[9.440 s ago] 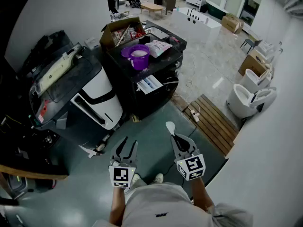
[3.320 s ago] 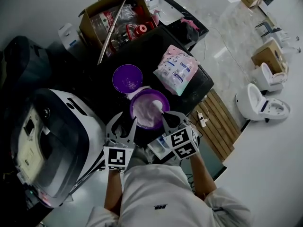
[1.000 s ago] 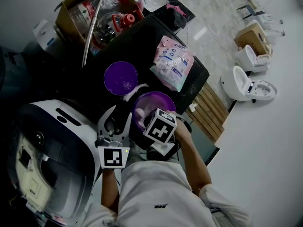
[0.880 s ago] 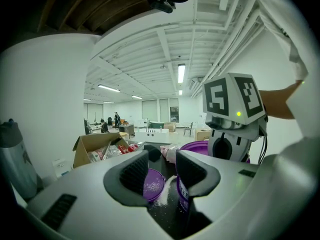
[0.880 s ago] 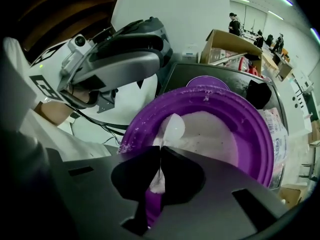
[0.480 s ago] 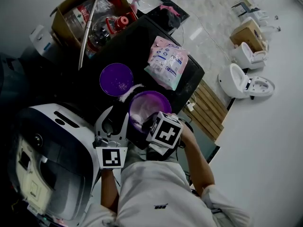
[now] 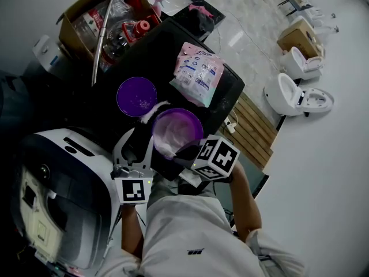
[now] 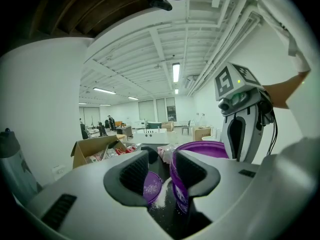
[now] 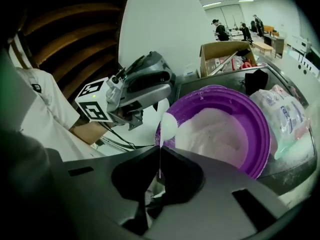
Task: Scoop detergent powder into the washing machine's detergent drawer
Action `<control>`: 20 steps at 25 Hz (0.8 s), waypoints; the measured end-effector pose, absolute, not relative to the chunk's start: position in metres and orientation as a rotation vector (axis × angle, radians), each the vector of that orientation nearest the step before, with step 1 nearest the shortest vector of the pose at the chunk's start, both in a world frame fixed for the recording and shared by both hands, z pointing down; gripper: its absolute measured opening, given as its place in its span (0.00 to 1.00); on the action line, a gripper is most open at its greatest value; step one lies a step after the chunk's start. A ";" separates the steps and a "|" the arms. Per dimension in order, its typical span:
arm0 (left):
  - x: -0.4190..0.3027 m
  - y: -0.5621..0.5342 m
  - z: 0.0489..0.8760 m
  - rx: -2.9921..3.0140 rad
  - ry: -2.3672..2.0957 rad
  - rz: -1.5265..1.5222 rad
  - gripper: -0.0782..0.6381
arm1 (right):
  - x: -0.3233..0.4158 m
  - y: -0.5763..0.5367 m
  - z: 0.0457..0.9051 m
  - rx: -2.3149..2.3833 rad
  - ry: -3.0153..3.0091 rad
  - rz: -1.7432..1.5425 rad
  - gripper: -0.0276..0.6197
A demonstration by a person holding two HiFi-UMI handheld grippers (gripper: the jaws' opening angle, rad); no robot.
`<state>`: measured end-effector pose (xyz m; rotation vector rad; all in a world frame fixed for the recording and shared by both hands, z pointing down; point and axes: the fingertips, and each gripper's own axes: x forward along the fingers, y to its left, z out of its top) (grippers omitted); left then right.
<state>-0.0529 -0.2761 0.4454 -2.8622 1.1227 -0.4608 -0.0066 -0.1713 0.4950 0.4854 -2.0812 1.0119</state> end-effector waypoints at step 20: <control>-0.034 -0.239 0.443 -2.889 1.000 -0.467 0.37 | 0.013 -0.162 0.488 0.846 -2.226 1.259 0.05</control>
